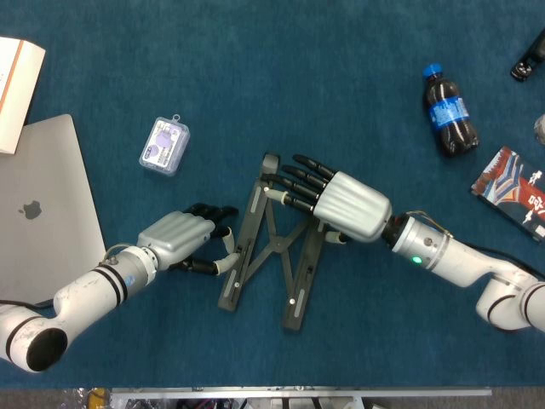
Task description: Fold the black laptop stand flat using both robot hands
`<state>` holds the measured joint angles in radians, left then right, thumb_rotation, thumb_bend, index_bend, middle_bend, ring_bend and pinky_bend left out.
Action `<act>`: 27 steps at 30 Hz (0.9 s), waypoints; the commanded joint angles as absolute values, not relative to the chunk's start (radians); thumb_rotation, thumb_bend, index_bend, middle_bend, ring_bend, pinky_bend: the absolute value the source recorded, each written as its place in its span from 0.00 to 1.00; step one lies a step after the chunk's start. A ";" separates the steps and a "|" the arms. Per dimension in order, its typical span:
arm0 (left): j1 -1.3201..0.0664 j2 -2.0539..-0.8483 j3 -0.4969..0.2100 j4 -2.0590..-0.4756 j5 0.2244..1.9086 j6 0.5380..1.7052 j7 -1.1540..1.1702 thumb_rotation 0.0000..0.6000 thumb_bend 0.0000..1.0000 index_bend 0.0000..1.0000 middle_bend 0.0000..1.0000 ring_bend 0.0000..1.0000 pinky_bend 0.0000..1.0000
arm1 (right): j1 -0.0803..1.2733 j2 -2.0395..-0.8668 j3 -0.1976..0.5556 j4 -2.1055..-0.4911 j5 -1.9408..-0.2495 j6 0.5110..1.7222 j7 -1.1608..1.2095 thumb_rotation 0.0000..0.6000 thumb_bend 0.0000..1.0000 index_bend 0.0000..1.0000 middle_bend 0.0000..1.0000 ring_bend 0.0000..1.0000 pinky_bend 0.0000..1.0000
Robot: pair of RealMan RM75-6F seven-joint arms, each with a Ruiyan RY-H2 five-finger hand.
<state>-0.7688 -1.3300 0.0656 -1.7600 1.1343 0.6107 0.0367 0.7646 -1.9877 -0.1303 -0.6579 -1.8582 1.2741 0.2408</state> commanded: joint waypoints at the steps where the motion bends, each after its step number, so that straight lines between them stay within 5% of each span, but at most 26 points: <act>1: -0.769 -1.328 0.065 -1.758 1.137 0.607 0.032 0.20 0.38 0.19 0.00 0.00 0.00 | 0.773 -1.995 -0.126 -0.644 -1.854 1.276 0.260 1.00 0.00 0.00 0.00 0.00 0.00; 27: -0.777 -1.313 0.049 -1.735 1.228 0.526 -0.105 0.37 0.38 0.15 0.00 0.00 0.00 | 0.809 -2.036 -0.134 -0.557 -1.844 1.294 0.377 1.00 0.00 0.00 0.00 0.00 0.00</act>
<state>-0.7759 -1.3128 0.0487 -1.7351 1.2260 0.5279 -0.1031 0.8082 -2.0346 -0.1339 -0.5579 -1.8440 1.2929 0.3768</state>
